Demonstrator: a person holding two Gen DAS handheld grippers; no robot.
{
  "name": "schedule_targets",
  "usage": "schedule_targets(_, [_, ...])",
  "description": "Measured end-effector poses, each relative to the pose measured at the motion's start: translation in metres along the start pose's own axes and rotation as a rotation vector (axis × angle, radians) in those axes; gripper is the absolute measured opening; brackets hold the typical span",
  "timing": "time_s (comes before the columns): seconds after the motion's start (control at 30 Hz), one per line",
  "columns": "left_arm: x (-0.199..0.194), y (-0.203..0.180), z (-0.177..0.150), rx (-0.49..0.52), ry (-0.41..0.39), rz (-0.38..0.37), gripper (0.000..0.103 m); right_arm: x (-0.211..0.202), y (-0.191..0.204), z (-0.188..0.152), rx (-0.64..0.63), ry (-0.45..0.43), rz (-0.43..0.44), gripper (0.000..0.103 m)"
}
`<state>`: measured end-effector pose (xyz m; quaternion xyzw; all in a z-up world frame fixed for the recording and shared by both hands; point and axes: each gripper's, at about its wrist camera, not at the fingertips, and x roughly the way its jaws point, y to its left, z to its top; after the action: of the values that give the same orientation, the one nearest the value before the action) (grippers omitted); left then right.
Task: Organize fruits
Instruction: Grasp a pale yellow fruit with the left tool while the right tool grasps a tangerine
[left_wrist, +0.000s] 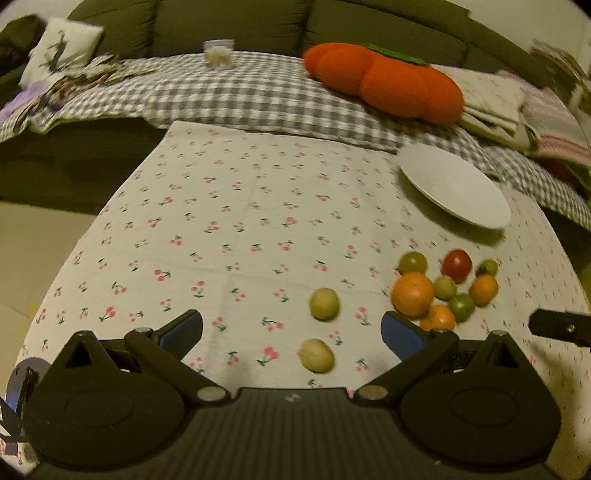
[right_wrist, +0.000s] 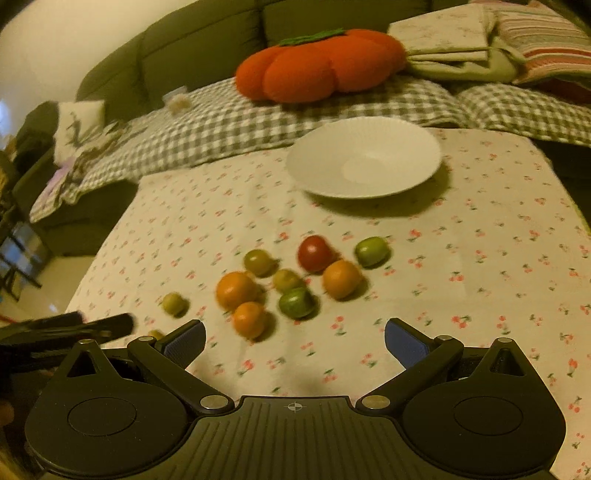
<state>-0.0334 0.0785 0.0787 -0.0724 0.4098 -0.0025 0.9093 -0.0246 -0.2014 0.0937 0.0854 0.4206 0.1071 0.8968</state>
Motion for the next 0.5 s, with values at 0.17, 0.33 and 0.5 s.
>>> schedule_targets(0.17, [0.010,0.005,-0.002,-0.029,0.037,-0.017,0.099,0.008,-0.013,0.001,0.036,0.016,-0.031,0.103])
schedule_targets(0.33, [0.022,-0.006,-0.010,0.016,0.062,-0.017,0.087,0.021,-0.022,0.001,0.106,0.033,-0.033,0.102])
schedule_targets(0.5, [0.033,-0.016,-0.017,0.063,0.083,-0.021,0.072,0.031,-0.035,0.005,0.192,0.015,-0.019,0.093])
